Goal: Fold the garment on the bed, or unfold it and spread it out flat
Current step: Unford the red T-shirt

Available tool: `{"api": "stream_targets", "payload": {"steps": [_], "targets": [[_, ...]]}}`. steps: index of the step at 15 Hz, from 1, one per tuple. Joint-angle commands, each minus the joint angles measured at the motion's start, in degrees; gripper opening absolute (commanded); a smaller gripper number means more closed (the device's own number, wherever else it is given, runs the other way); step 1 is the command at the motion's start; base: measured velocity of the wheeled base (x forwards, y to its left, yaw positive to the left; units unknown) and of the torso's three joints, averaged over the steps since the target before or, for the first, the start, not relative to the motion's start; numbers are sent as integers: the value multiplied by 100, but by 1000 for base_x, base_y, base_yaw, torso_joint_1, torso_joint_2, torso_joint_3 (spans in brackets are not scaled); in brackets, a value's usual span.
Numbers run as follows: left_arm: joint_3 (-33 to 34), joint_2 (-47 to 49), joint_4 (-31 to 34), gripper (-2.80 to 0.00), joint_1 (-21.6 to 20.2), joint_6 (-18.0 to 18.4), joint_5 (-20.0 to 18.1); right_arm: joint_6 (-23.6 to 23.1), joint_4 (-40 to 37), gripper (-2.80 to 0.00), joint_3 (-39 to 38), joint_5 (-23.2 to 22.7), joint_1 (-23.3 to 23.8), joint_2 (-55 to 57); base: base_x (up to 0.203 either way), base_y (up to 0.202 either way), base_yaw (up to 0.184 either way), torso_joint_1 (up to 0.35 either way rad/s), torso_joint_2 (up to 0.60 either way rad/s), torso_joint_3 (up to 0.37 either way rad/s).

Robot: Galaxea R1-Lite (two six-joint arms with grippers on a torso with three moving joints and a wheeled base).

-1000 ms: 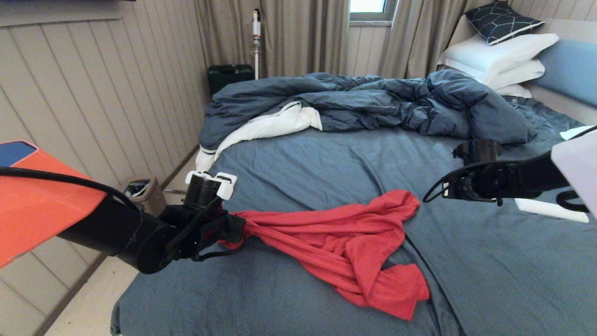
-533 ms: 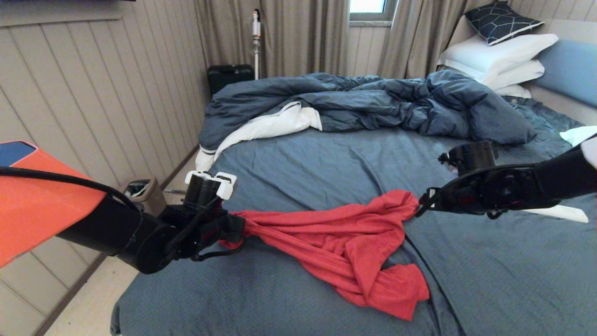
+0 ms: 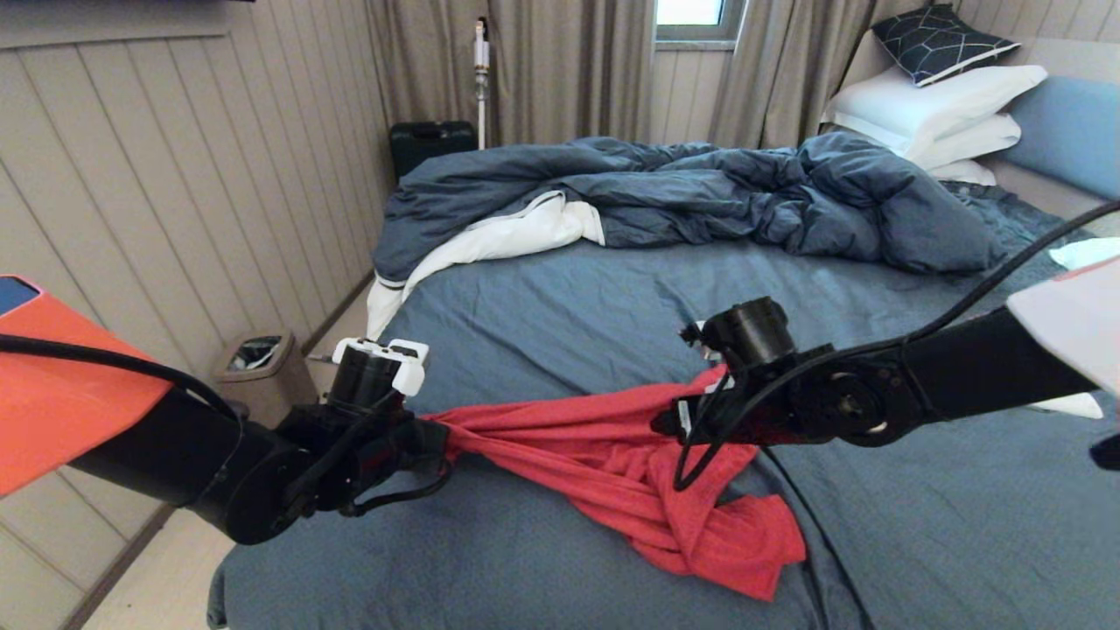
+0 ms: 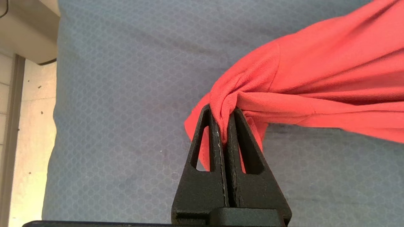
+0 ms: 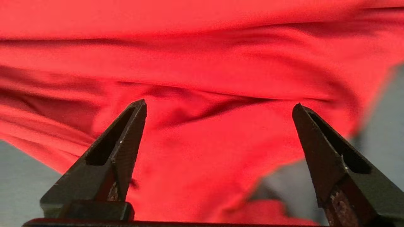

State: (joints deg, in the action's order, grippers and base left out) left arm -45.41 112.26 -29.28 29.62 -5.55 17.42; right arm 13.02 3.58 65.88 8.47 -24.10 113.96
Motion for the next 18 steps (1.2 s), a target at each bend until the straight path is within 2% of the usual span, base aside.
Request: {"api": "stream_targets", "payload": {"steps": [1,6,9,13,14,18], "targets": [[59,-22,-51,-280,0,-8,16,58,2,0,148,6,-223,288,0,0,0,0,0,0],[23,15,-60,-280,-9,-69,-19,125,-4,0,99,18,-495,280,0,0,0,0,0,0],[5,42,-60,-280,-9,-61,-19,162,9,0,-720,35,-532,-187,0,0,0,0,0,0],[-3,68,-60,-280,-9,-61,-20,166,46,0,-1130,115,-446,-340,0,0,0,0,0,0],[-20,68,-60,-280,-9,-61,-19,166,46,-280,-1112,157,-446,-330,0,0,0,0,0,0],[-38,68,-60,-280,-9,-61,-28,156,48,-280,-963,185,-375,-289,0,0,0,0,0,0]]}}
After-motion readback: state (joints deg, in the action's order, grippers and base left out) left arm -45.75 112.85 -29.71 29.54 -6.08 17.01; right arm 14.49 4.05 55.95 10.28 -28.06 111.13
